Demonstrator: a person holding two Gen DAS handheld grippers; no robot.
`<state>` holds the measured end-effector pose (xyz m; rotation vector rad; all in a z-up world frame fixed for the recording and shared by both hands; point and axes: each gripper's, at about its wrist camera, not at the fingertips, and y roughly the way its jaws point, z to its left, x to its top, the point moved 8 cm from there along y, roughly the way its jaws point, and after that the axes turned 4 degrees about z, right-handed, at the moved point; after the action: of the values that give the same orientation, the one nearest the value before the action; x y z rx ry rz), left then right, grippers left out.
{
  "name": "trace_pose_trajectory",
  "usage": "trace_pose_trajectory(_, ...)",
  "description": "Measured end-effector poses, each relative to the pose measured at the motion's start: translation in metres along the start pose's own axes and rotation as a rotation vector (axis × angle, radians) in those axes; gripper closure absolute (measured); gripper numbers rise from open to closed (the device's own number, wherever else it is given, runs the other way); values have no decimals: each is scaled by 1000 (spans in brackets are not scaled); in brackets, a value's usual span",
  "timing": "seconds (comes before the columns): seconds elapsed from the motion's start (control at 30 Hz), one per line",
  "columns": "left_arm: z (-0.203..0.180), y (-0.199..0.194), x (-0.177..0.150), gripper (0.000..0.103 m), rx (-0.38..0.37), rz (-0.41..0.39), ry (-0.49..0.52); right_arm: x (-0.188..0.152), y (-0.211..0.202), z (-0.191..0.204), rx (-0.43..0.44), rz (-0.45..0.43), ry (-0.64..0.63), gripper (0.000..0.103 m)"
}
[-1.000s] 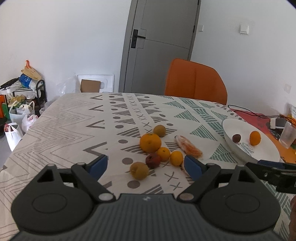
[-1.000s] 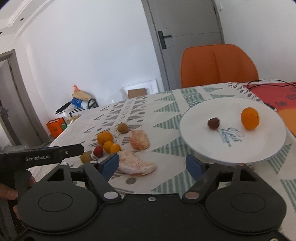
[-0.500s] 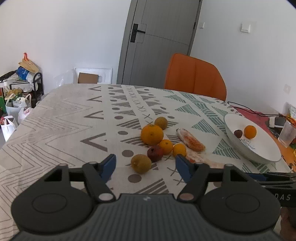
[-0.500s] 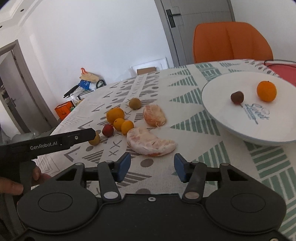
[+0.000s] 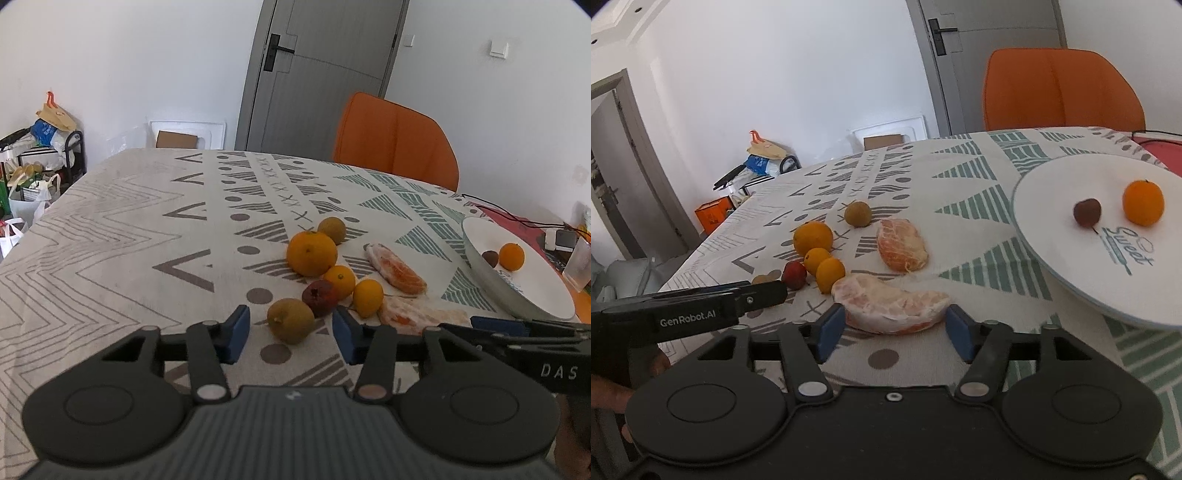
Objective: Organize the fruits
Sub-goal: 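Grasp the pink pomelo segment with the right tool while the left tool grasps the brown kiwi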
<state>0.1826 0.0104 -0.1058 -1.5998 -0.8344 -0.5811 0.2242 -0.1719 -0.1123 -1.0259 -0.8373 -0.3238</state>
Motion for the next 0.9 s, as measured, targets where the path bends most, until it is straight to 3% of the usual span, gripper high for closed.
trace_pose_trajectory(0.1, 1, 1, 1, 76, -5, -2, -8, 1, 5, 7, 2, 8, -25, 20)
trace_pose_trajectory(0.43, 12, -6, 3, 77, -17, -8, -37, 8, 22, 23, -49, 12, -93, 14)
trace_pose_trajectory(0.6, 19, -9, 2, 77, -10, -14, -53, 8, 30, 33, -74, 20, -142, 6)
trace_pose_trajectory(0.73, 23, -12, 2, 77, -4, -17, -57, 7, 33, 36, -85, 23, -168, 7)
trace_pose_trajectory(0.8, 23, -14, 2, 77, -2, -20, -56, 7, 32, 37, -99, 19, -181, 19)
trace_pose_trajectory(0.9, 22, -18, 3, 77, -3, -26, -53, 7, 29, 38, -99, 15, -200, 20)
